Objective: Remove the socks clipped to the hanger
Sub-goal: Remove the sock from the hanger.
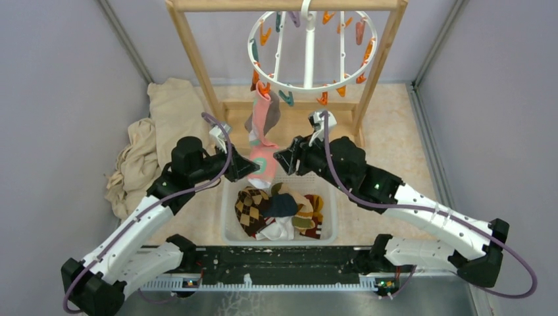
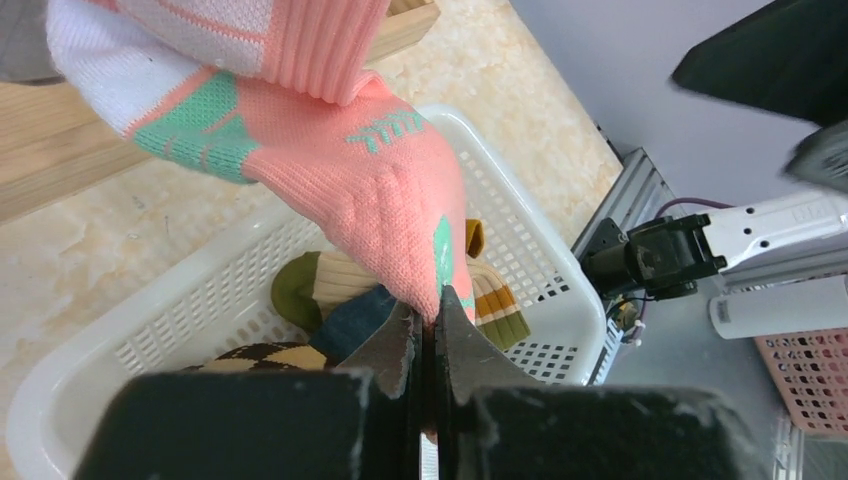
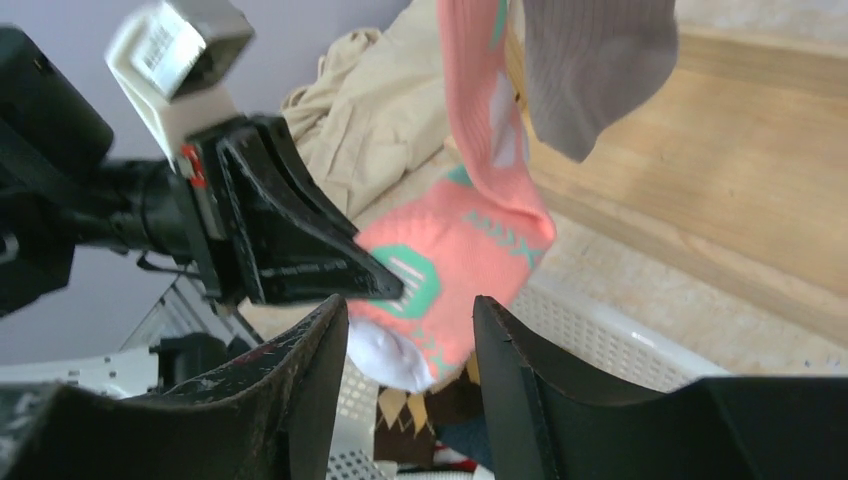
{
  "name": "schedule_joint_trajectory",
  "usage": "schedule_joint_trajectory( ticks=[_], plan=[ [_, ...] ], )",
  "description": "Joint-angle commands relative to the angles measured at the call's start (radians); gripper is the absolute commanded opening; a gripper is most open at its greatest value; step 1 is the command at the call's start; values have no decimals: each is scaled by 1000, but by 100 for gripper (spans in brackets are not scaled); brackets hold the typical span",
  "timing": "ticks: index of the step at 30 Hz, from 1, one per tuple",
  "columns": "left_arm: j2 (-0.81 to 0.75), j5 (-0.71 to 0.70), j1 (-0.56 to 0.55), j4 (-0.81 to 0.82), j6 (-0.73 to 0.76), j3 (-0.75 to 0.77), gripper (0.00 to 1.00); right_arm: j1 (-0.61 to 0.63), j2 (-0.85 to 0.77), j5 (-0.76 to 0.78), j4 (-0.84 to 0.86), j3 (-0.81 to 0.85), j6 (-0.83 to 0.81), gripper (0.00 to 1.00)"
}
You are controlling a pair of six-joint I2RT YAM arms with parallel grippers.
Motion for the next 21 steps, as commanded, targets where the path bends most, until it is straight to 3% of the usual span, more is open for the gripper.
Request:
schedule_joint_trajectory(
  ticks=[1, 12, 21],
  plan=[
    [13, -46, -10, -23, 46, 52, 0, 19, 64, 111, -8, 165, -95, 48],
    [-30, -88, -23, -71, 63, 69, 0, 12, 234, 296, -75, 509, -254, 46],
    [-70, -78, -25, -102, 60, 92, 0, -89, 346, 244, -144, 662, -264, 43]
  ],
)
